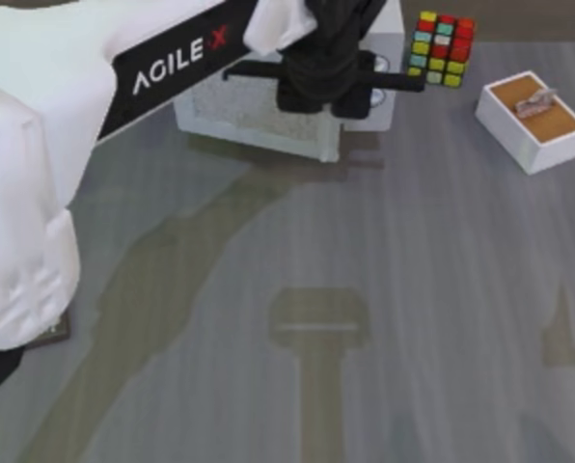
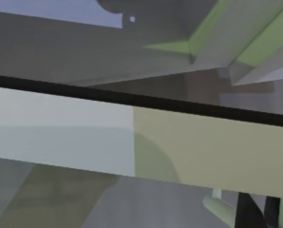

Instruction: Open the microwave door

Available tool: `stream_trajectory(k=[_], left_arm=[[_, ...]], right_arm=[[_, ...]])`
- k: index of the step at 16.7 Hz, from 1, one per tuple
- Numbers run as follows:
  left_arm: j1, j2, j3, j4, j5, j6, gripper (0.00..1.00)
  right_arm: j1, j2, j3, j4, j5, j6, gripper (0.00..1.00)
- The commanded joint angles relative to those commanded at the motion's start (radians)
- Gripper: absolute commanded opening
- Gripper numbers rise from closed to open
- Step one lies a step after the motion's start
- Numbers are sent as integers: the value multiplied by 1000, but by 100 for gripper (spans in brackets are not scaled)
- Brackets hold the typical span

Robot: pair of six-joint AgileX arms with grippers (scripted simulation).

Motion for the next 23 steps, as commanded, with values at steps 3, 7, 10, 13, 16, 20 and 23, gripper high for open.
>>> stream_trajectory(k=[3, 7, 10, 13, 16, 20, 23], left_arm=[[-5, -10, -18, 12, 7, 9, 0], [7, -79, -135, 67, 35, 74, 0], [12, -110, -183, 95, 52, 103, 0], [12, -110, -183, 95, 52, 103, 0], [12, -110, -183, 95, 52, 103, 0], [12, -110, -183, 95, 52, 103, 0], [12, -110, -183, 95, 52, 103, 0]], right_arm=[[0, 0, 0, 0, 0, 0, 100], [0, 0, 0, 0, 0, 0, 100], [0, 0, 0, 0, 0, 0, 100], [0, 0, 0, 0, 0, 0, 100], [0, 0, 0, 0, 0, 0, 100], [0, 0, 0, 0, 0, 0, 100], [0, 0, 0, 0, 0, 0, 100]])
